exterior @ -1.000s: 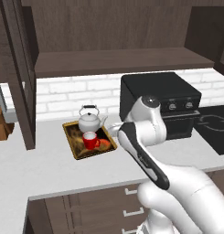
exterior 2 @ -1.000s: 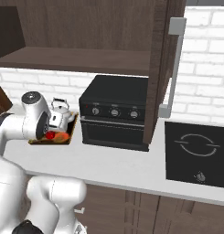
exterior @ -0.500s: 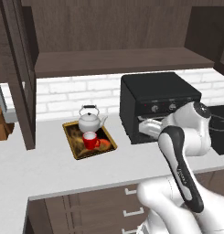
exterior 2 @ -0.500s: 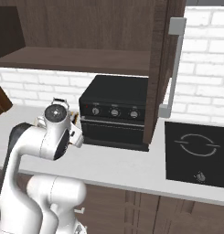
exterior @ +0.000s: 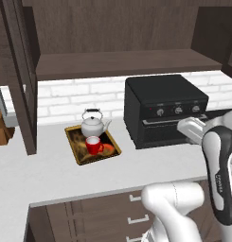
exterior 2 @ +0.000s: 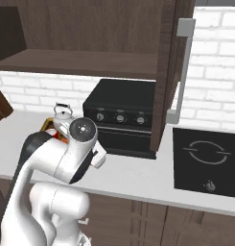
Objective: Pick the kettle from the counter and place it on the tray. Then pick the mug from the cabinet and place it on the tray. Then close the cabinet doors.
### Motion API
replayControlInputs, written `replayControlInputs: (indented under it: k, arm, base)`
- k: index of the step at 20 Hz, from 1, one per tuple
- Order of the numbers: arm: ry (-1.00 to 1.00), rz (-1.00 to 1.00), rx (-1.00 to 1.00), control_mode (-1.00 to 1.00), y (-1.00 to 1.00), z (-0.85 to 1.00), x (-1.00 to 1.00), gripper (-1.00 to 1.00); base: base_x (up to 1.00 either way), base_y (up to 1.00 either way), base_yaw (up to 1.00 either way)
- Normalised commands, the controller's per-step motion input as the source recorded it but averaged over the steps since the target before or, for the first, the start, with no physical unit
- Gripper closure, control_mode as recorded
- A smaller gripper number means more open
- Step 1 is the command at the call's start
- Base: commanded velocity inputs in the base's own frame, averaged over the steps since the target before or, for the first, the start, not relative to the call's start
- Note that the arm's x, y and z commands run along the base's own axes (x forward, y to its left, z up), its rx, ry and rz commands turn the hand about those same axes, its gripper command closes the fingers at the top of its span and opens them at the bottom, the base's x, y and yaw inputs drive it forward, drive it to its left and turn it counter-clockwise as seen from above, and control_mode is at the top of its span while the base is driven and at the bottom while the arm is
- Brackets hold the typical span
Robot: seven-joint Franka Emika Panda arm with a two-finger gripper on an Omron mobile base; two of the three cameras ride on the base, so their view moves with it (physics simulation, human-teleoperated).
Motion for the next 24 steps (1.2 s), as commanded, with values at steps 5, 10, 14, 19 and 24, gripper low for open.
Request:
replayControlInputs:
  k: [5,10,14,19,24]
  arm:
    - [-0.16,-0.15,0.06,-1.00,-0.26,0.00,-0.22,1.00]
    - [-0.12,-0.14,0.13,-1.00,-0.34,0.00,-0.20,1.00]
    - [-0.12,-0.14,0.13,-1.00,-0.34,0.00,-0.22,1.00]
    - [-0.11,-0.11,0.15,-1.00,-0.35,0.00,-0.24,1.00]
    - [-0.14,-0.04,0.15,-1.00,-0.28,0.00,-0.27,1.00]
  base:
    - [0.00,0.00,0.00]
    - [0.00,0.00,0.00]
    - [0.00,0.00,0.00]
    - [0.00,0.00,0.00]
    - [0.00,0.00,0.00]
